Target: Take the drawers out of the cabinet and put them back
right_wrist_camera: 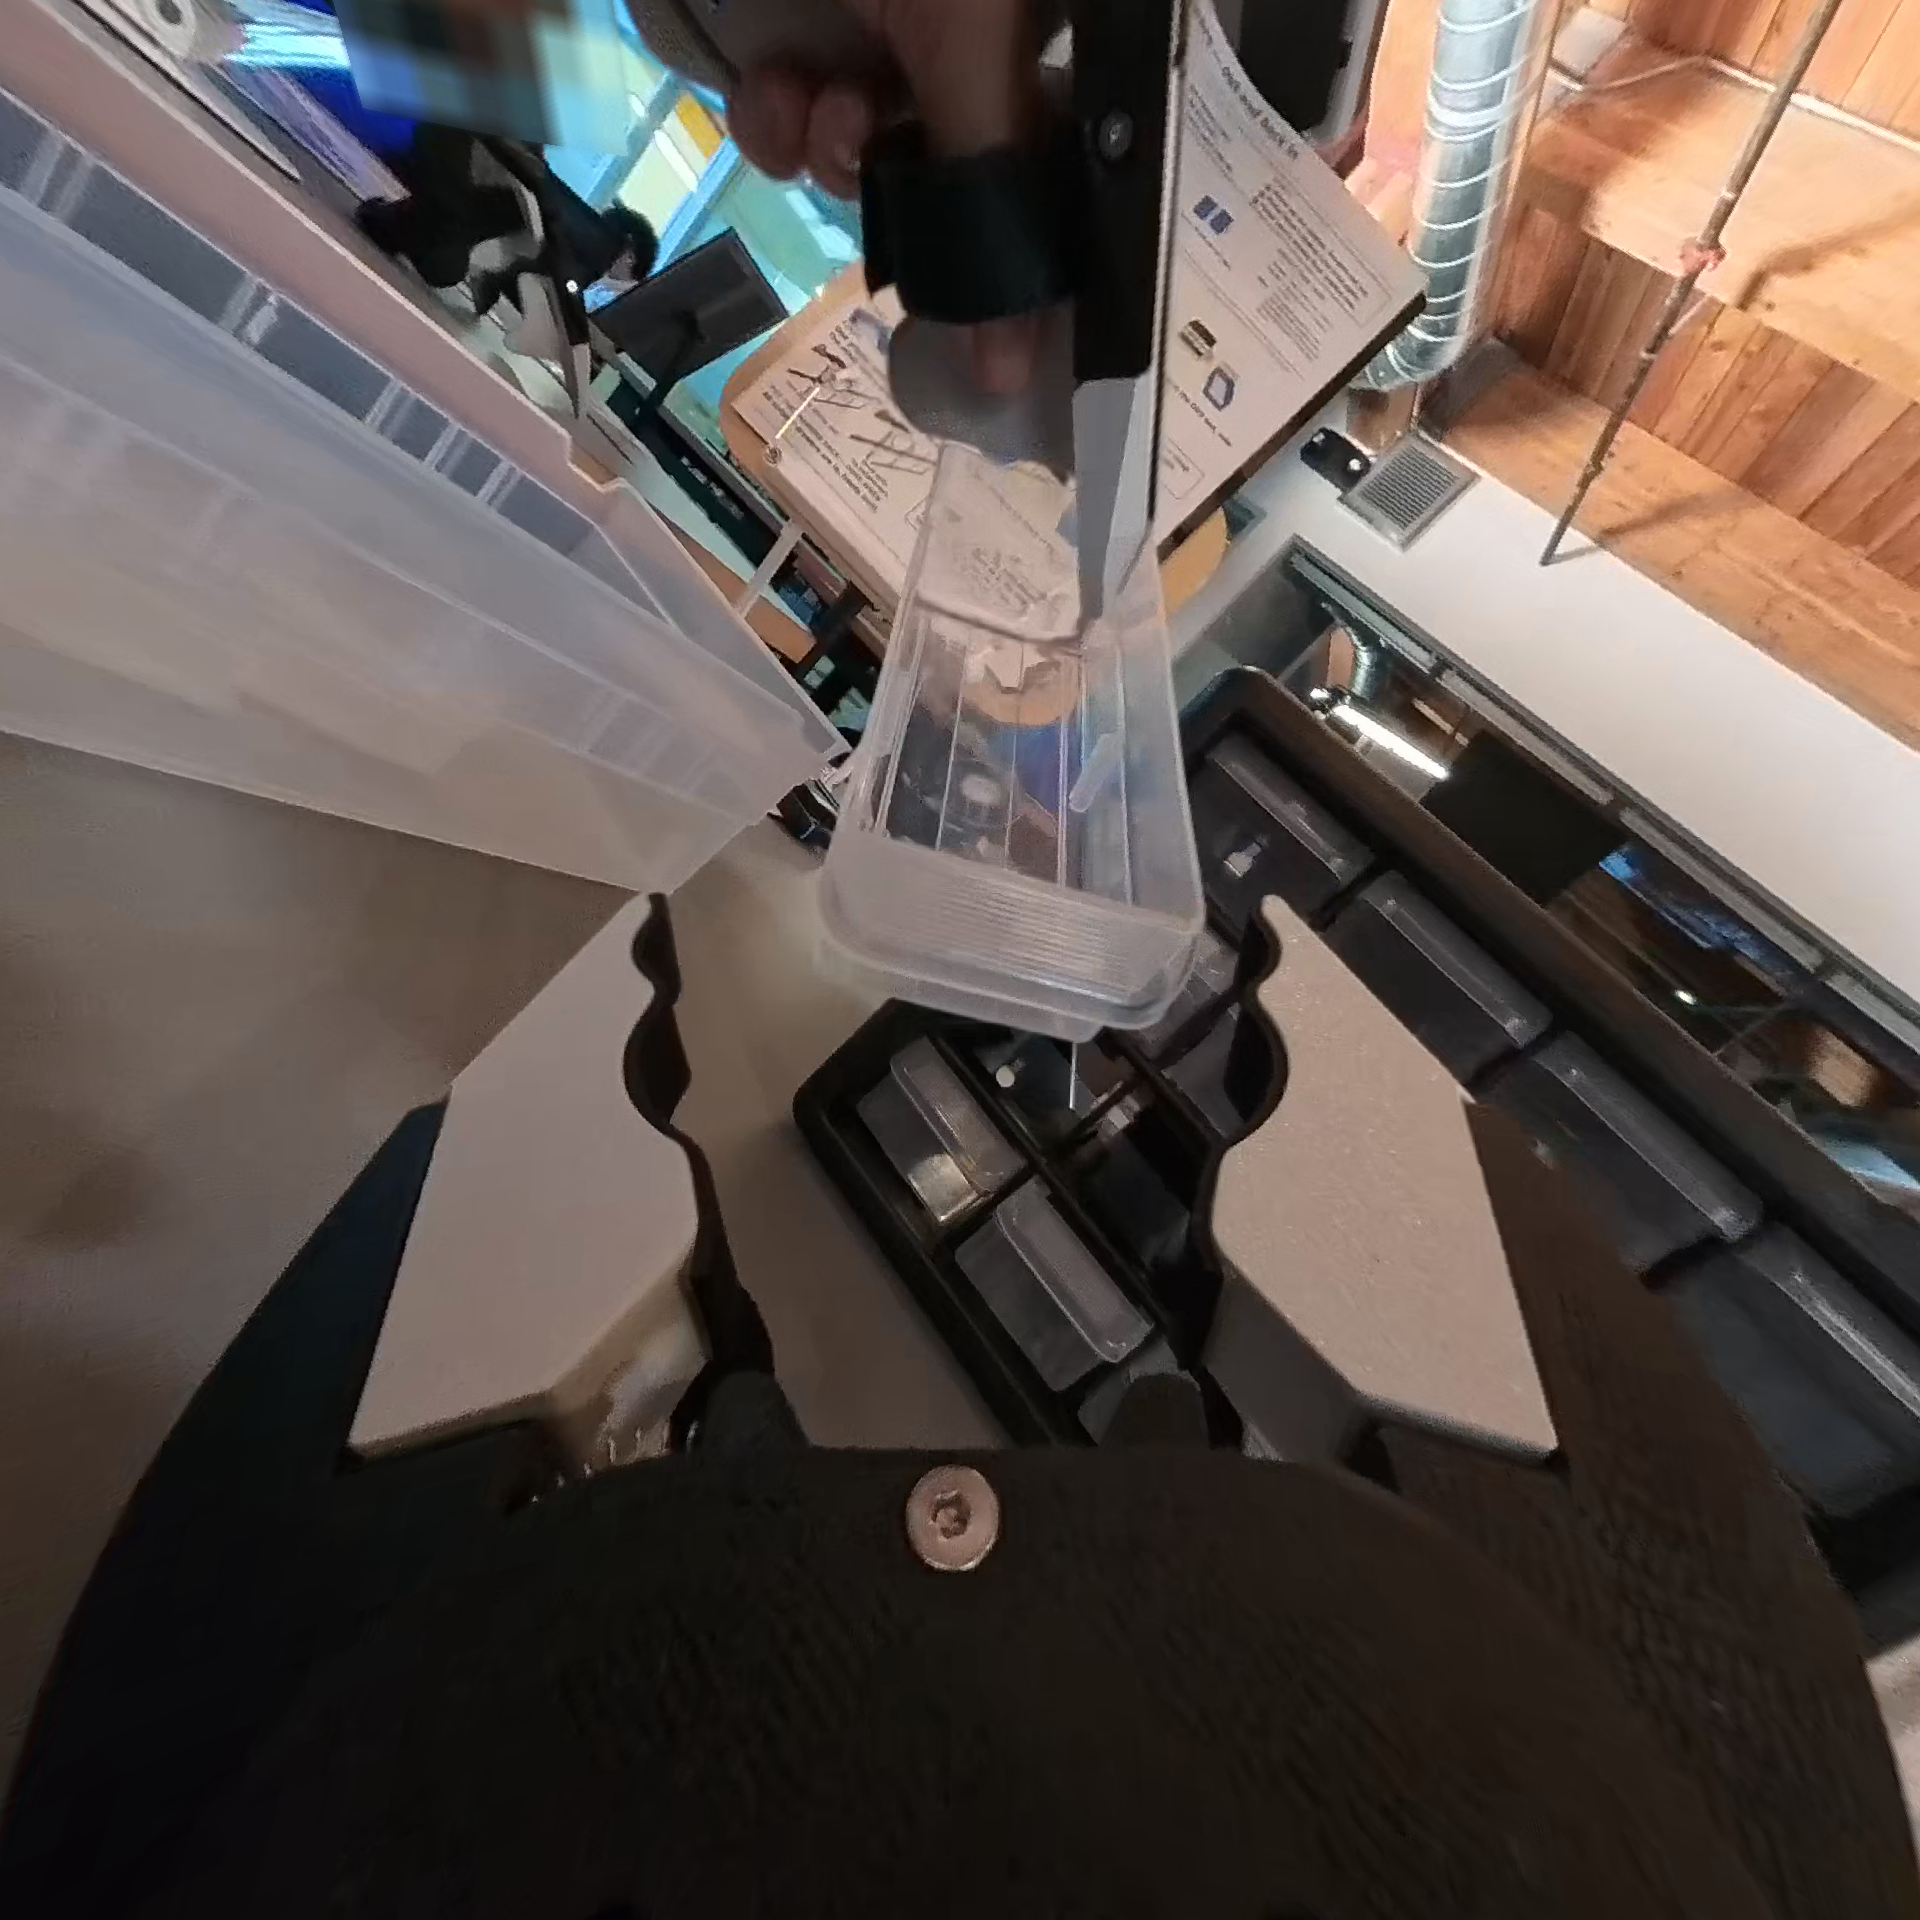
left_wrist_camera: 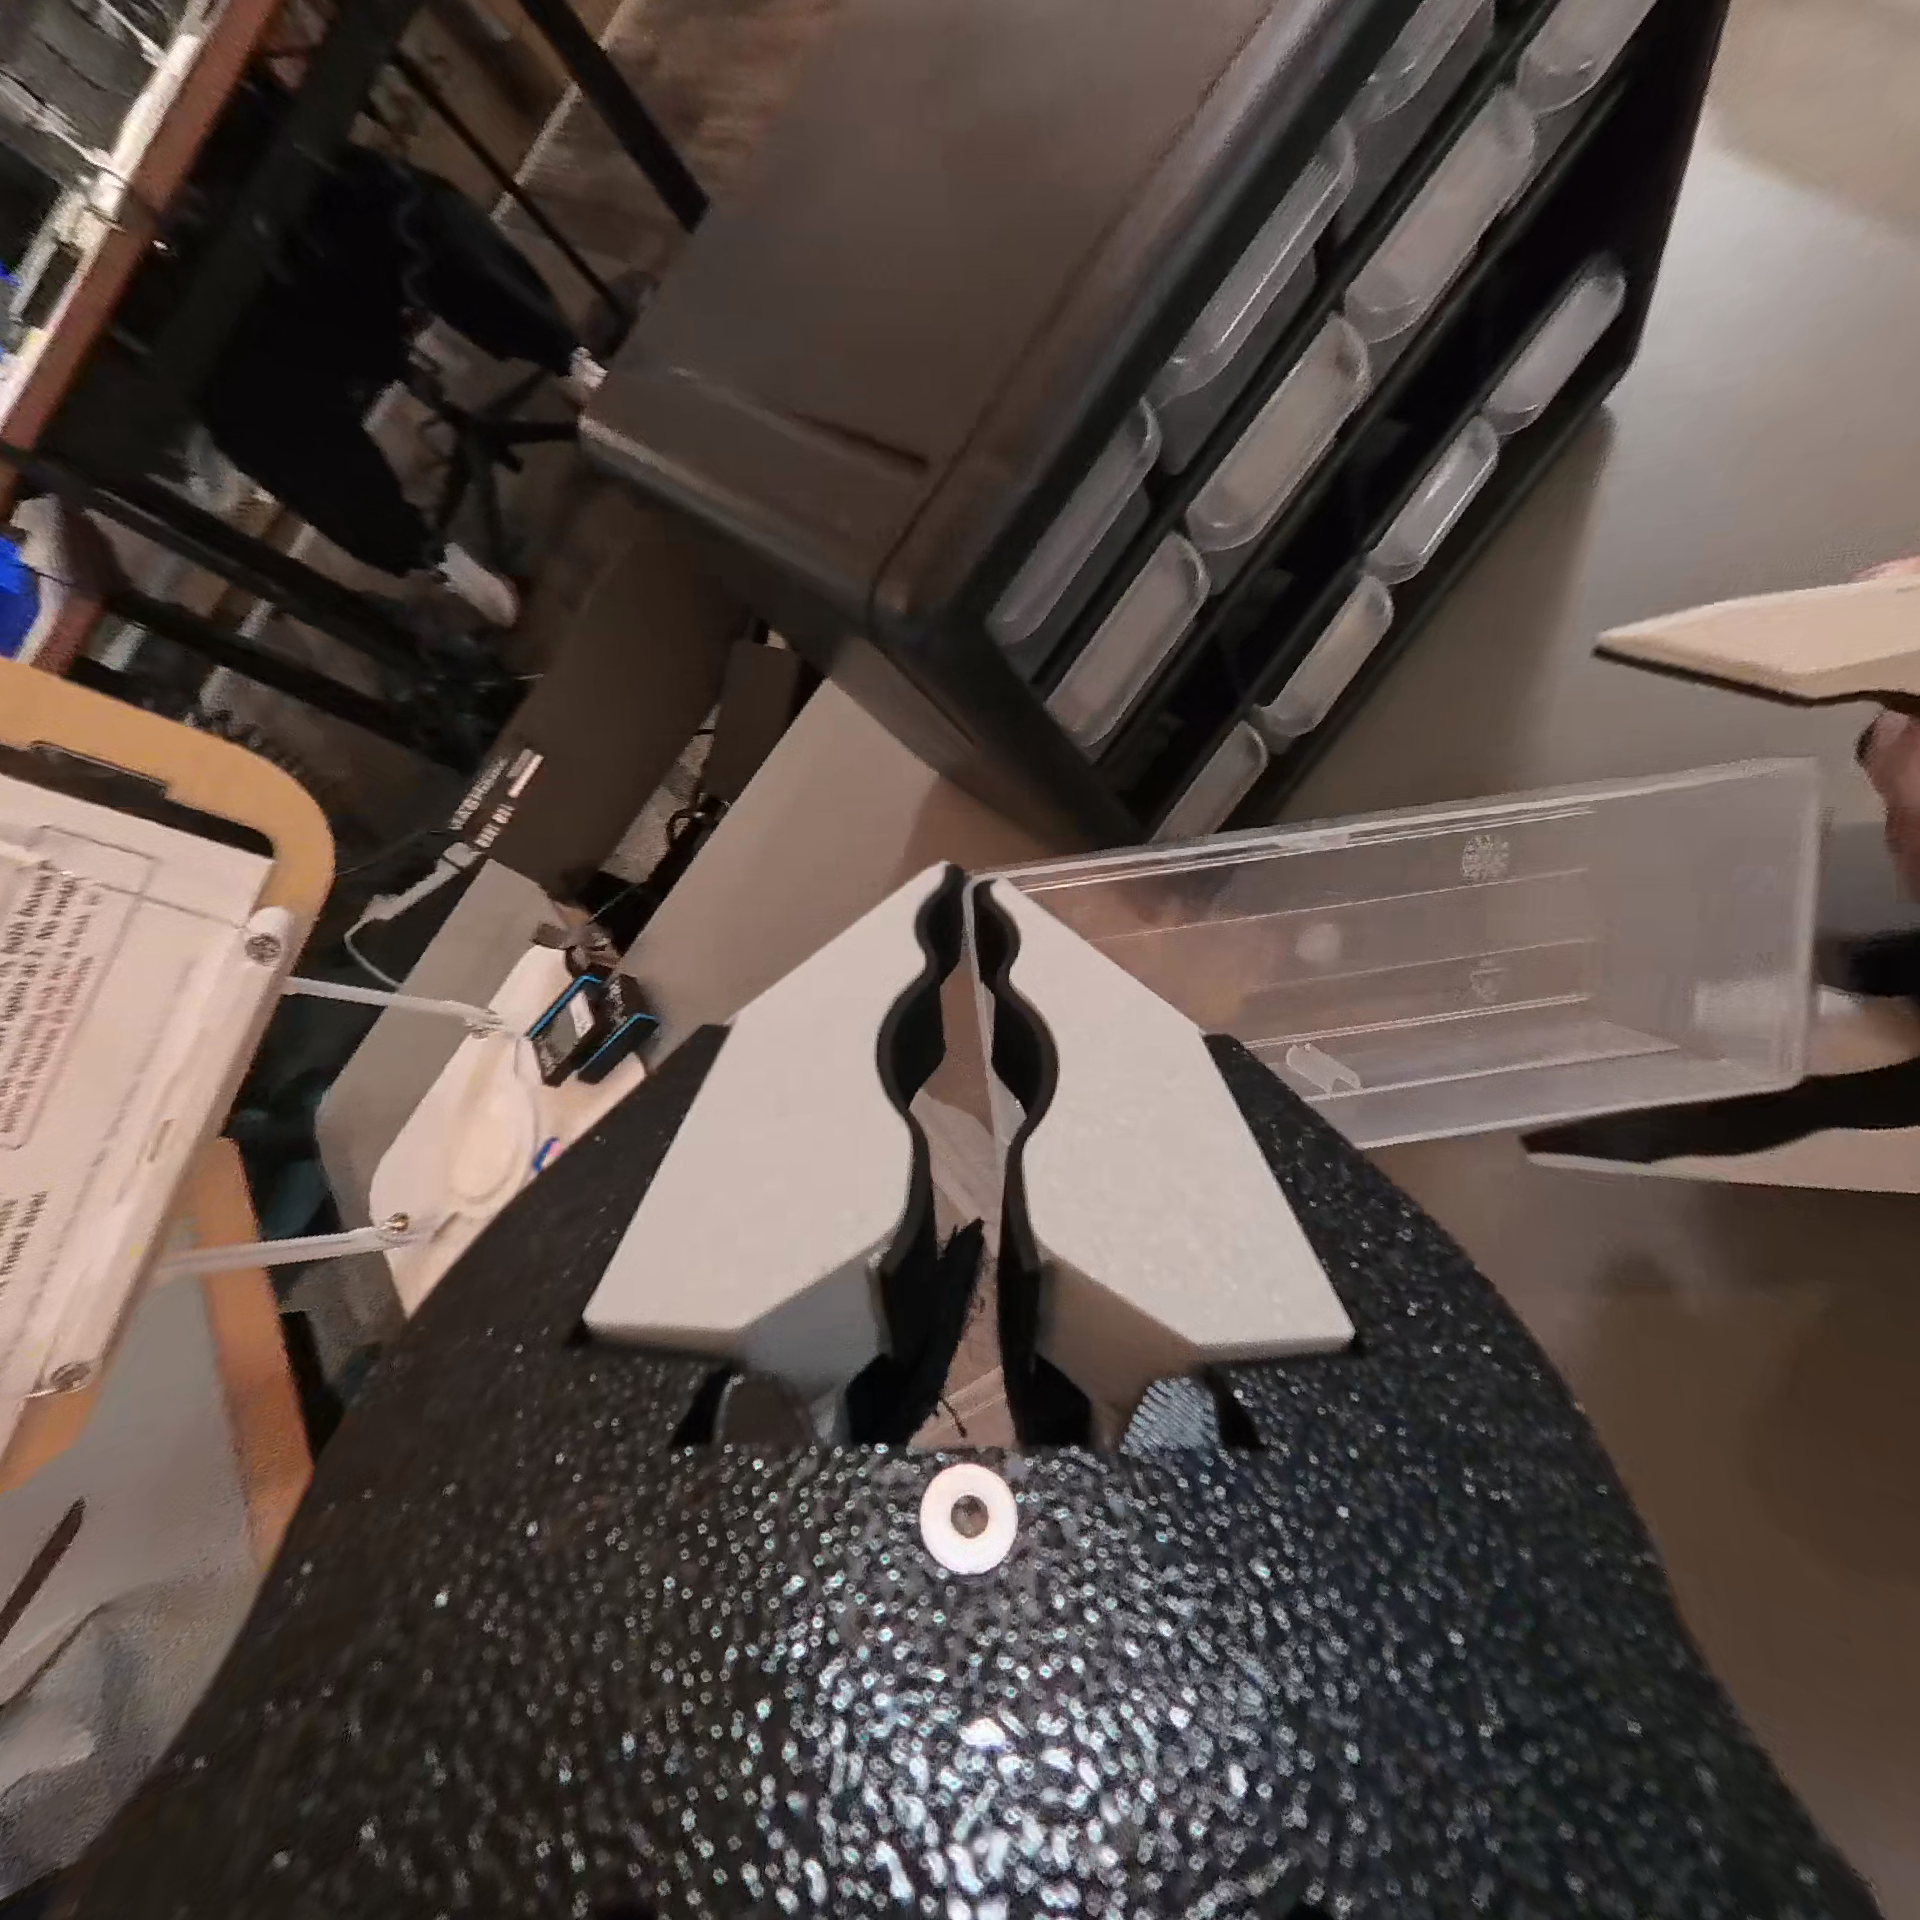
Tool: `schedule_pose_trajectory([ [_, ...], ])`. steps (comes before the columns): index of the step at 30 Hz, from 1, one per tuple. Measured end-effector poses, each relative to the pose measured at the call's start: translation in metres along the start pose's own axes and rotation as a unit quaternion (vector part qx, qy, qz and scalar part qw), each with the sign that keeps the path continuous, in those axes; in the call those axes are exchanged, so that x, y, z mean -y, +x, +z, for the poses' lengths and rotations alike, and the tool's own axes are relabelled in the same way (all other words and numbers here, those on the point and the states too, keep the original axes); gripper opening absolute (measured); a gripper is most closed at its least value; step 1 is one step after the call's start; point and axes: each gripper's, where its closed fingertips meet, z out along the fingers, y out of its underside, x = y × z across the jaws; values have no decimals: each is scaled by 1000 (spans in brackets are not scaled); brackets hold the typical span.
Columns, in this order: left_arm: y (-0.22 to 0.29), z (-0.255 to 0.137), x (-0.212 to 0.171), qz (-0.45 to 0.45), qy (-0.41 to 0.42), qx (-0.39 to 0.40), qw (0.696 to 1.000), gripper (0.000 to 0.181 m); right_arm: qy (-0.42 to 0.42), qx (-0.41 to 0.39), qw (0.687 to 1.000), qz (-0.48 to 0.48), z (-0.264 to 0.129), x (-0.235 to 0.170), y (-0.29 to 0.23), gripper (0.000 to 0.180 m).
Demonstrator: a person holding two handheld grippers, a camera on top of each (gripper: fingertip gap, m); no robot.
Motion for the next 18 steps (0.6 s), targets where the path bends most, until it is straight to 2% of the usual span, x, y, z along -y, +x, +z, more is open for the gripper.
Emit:
schedule_pose_trajectory([
  [5, 10, 7, -2, -4, -7, -21, 1000, 0, 12, -5, 1000, 23, -6, 3, 8, 78],
  [9, 15, 10, -3, -18, -8, -42, 999, 0, 17, -9, 999, 38, -9, 3, 13, 78],
  [11, 16, 12, -2, -23, -6, -49, 998, 0, 24, -2, 999, 45, -11, 5, 12, 69],
  [18, 18, 16, -2, -18, -10, -54, 998, 0, 20, 13, 997, 76, -12, 2, 14, 67],
])
